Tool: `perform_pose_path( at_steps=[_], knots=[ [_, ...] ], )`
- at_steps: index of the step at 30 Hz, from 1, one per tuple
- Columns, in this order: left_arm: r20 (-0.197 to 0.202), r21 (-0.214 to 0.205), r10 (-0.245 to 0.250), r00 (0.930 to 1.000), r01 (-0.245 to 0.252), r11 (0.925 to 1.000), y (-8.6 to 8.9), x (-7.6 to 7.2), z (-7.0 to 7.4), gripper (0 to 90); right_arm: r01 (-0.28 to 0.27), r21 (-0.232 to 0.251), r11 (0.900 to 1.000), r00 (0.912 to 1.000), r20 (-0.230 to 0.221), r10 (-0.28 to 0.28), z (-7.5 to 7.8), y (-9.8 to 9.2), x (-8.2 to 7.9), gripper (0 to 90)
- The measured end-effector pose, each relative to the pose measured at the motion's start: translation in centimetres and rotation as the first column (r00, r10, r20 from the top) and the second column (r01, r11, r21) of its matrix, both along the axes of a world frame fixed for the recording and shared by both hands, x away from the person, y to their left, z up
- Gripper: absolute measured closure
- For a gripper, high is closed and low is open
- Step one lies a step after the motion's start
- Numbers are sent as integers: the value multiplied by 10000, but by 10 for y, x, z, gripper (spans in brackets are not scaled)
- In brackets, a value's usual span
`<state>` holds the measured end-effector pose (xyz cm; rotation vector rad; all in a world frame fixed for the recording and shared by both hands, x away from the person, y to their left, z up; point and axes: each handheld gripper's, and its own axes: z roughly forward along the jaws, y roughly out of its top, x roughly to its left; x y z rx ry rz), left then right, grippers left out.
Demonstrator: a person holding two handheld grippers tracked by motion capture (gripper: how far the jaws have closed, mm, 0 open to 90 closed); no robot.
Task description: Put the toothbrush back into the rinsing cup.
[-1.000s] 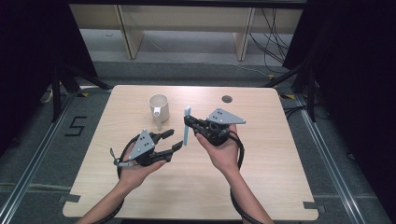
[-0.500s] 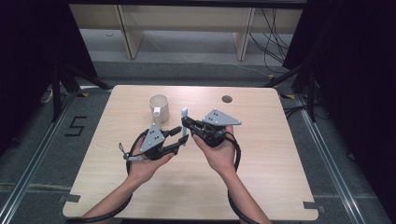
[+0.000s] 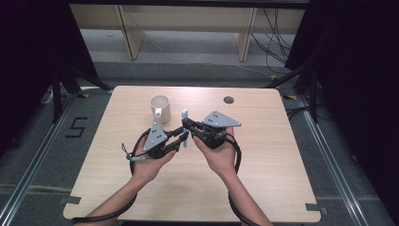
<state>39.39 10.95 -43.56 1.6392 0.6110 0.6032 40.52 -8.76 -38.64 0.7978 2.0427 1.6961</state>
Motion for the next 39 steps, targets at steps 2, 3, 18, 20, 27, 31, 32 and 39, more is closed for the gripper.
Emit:
perform_pose_path(
  at_steps=[2,3,18,20,27,31,32,39],
  knots=[
    [-21,-4,-27,10000,27,10000,0,0,0,735,-61,62,10000,9999,-97,62,0,0,-1,865],
    [-43,5,-50,10000,50,10000,0,0,0,738,-79,49,10000,9999,-92,79,1,0,-1,864],
    [-54,-123,-104,9999,103,9999,0,1,1,779,-172,41,9998,9999,19,172,2,1,0,864],
    [-37,-103,-110,9999,110,9999,0,1,2,782,-166,10,9999,9999,-9,166,2,1,-1,862],
    [19,-237,-23,10000,23,9997,1,2,3,784,-162,76,9998,9999,-44,163,3,2,-1,745],
    [47,-265,43,10000,-42,9996,3,2,3,784,-81,66,9999,9999,115,81,1,2,0,614],
    [40,-265,49,10000,-48,9996,3,2,3,784,-81,66,9999,9999,115,81,1,2,0,614],
    [34,-316,197,9998,-196,9993,8,3,2,784,-38,251,9997,9997,252,31,0,-7,-6,513]
  ],
)
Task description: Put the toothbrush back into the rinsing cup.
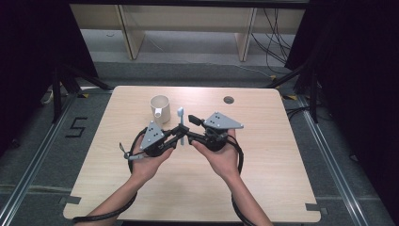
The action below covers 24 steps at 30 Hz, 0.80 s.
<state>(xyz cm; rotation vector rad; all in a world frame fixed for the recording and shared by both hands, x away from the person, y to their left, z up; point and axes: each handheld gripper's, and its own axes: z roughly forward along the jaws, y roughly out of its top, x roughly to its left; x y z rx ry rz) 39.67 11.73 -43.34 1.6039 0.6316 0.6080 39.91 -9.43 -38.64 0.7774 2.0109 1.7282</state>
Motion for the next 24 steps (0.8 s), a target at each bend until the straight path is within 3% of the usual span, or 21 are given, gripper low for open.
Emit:
perform_pose_path(
  at_steps=[3,11,13,18,20,24],
  knots=[
    [-5,-162,237,9997,-237,9996,6,1,-2,784,279,148,9995,9996,76,-280,-1,-17,-7,501],
    [22,-184,571,9984,-570,9982,19,4,-2,784,1135,335,9930,9933,-274,-1126,-17,-59,-16,495],
    [41,-210,612,9981,-611,9979,21,5,-2,784,1193,390,9921,9923,-385,-1178,-19,-63,-17,496],
    [179,-197,1009,9947,-1006,9947,29,7,0,784,1791,299,9834,9837,-202,-1786,-32,-83,-26,512],
    [211,-153,1036,9944,-1033,9945,30,8,1,784,1739,206,9846,9848,-103,-1737,-34,-87,-26,514],
    [359,-189,1135,9929,-1129,9934,34,10,1,784,2053,195,9785,9787,-105,-2051,-45,-99,-31,513]
  ],
)
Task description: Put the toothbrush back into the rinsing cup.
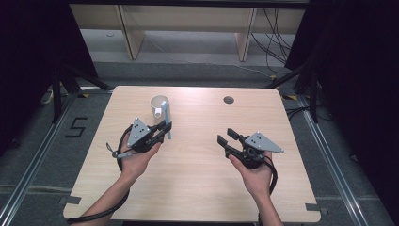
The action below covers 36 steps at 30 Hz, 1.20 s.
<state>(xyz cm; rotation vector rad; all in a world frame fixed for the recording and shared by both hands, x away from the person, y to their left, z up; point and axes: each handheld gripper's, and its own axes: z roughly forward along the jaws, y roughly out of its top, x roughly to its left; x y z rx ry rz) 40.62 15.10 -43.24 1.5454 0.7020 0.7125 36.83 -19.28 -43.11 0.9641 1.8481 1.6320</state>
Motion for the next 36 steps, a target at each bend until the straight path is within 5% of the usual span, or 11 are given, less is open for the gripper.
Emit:
perform_pose_path(
  at_steps=[4,9,13,21,24,25,26,33,36],
  knots=[
    [70,-42,177,9998,-176,9998,6,2,2,784,513,52,9987,9975,-498,-510,-12,-14,-6,510],
    [136,-203,410,9991,-408,9990,12,5,6,784,906,267,9955,9946,-541,-891,-22,-26,-12,505],
    [195,-314,555,9983,-549,9980,16,10,8,784,987,-124,9950,9936,-539,-993,-28,-31,-15,503],
    [554,-457,807,9952,-782,9959,23,21,10,784,1114,83,9937,9900,-879,-1102,-44,-34,-19,497],
    [558,-484,907,9943,-880,9949,24,24,11,784,1204,-109,9927,9911,-562,-1208,-46,-36,-19,497],
    [575,-470,944,9939,-918,9947,25,25,11,784,1323,-28,9912,9875,-865,-1321,-46,-36,-22,497],
    [583,-494,991,9934,-963,9941,25,27,11,784,1208,260,9923,9906,-683,-1188,-49,-36,-21,497],
    [656,-649,1290,9895,-1248,9901,27,38,13,784,1332,-60,9911,9865,-956,-1332,-51,-36,-25,495],
    [675,-653,1350,9885,-1306,9893,26,41,14,784,1217,173,9924,9898,-771,-1201,-53,-35,-23,494]
  ],
)
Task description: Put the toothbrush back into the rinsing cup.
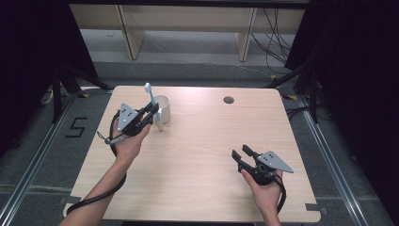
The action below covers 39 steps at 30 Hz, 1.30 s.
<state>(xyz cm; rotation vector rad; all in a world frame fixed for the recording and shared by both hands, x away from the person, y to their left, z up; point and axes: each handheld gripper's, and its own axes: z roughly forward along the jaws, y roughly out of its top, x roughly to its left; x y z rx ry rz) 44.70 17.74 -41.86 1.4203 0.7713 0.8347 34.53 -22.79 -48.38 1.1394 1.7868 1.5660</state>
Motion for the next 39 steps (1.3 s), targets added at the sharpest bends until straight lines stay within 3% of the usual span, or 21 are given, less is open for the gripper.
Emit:
perform_pose_path(
  at_steps=[2,3,6,8,10,11,18,20,26,27,29,31,32,33,35,39],
  knots=[
    [1,-25,30,10000,-30,10000,0,2,0,784,19,83,10000,9999,-168,-18,0,0,-1,494],
    [-9,-44,97,10000,-97,9999,-1,4,0,784,67,-54,10000,10000,52,-67,-1,0,0,493],
    [-27,-26,174,9998,-174,9998,0,6,0,784,93,-57,9999,10000,12,-93,-2,0,-1,493],
    [-32,17,228,9997,-228,9997,0,8,1,784,169,-344,9993,9998,-47,-171,-2,-2,-1,492],
    [-50,62,268,9996,-268,9996,1,11,1,784,88,-207,9997,9999,86,-86,-3,-1,0,492],
    [-79,96,287,9996,-286,9995,1,12,1,784,55,-22,10000,9999,-103,-55,-3,1,-1,491],
    [-150,162,426,9990,-423,9990,2,19,2,784,184,-221,9996,9997,-160,-187,-2,0,-2,489],
    [-188,169,450,9988,-447,9989,2,20,2,784,100,-187,9998,9999,108,-98,-2,-1,0,489],
    [-273,282,554,9981,-547,9981,2,25,1,784,62,-215,9997,10000,63,-60,-2,-2,0,488],
    [-271,309,561,9981,-553,9980,2,26,1,784,33,13,10000,9999,-105,-33,-2,0,-1,487],
    [-297,343,592,9978,-582,9977,1,28,0,784,116,-83,9999,9995,-291,-118,-2,-1,-2,487],
    [-330,363,612,9976,-600,9975,1,30,-2,784,89,-124,9999,9997,-204,-92,-2,-1,-1,486],
    [-329,369,624,9975,-611,9974,1,30,-2,784,164,122,9998,9991,-391,-159,-2,1,-3,485],
    [-305,373,628,9976,-617,9974,1,31,-2,784,143,58,9999,9998,-150,-143,-3,0,-1,485],
    [-332,401,628,9975,-615,9973,0,31,-3,784,236,13,9997,9991,-366,-235,-3,0,-2,484],
    [-366,412,644,9972,-629,9972,0,32,-4,784,162,-125,9998,9997,-200,-165,-3,-2,0,482]
  ],
)
